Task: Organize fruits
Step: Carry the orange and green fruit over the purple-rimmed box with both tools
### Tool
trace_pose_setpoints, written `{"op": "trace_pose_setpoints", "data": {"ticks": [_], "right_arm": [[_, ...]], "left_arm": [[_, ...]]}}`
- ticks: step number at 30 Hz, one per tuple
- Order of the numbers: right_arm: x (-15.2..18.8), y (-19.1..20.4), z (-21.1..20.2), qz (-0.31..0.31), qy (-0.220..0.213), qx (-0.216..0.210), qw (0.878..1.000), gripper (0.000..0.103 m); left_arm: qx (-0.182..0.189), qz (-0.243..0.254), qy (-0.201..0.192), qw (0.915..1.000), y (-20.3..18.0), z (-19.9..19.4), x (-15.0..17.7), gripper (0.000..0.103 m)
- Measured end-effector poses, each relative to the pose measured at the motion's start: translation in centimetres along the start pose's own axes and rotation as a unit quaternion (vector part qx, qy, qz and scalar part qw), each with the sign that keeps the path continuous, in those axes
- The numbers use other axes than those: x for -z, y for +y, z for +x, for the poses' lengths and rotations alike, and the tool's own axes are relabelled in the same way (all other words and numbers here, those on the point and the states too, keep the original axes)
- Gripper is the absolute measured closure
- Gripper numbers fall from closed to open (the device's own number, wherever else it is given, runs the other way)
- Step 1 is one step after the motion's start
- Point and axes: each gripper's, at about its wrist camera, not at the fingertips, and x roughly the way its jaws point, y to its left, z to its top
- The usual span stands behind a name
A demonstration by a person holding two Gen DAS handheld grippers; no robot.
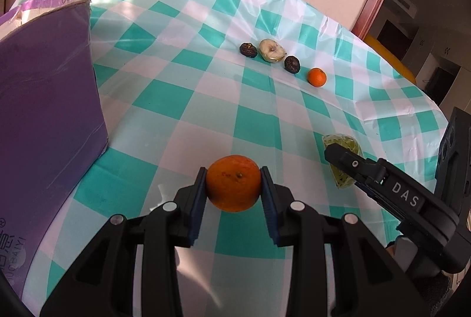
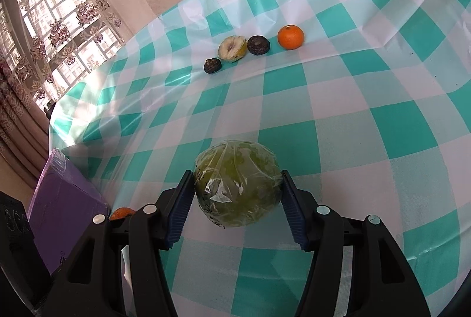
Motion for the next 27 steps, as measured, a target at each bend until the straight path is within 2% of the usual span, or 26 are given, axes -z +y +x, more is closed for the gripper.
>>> {"op": "trace_pose_setpoints", "data": {"ticks": [11, 17, 27], "right_arm": [[2.7, 1.9, -1.2, -0.038, 0.024, -0.009, 0.999, 0.046], [3.2, 2.2, -1.4, -0.041, 0.029, -0.003, 0.999, 0.046], [3.4, 2.9, -3.2, -0.052, -0.016, 0.009, 0.998, 0.046]], "left_arm": [[0.017, 0.024, -0.022, 0.9993, 0.1, -2.3, 1.3, 0.068], [0.02, 0.039, -0.029, 0.9986, 0.3, -3.3, 2.0, 0.068], [-0.008, 0.077, -0.086, 0.9933, 0.2, -6.2, 2.9, 0.068]]}}
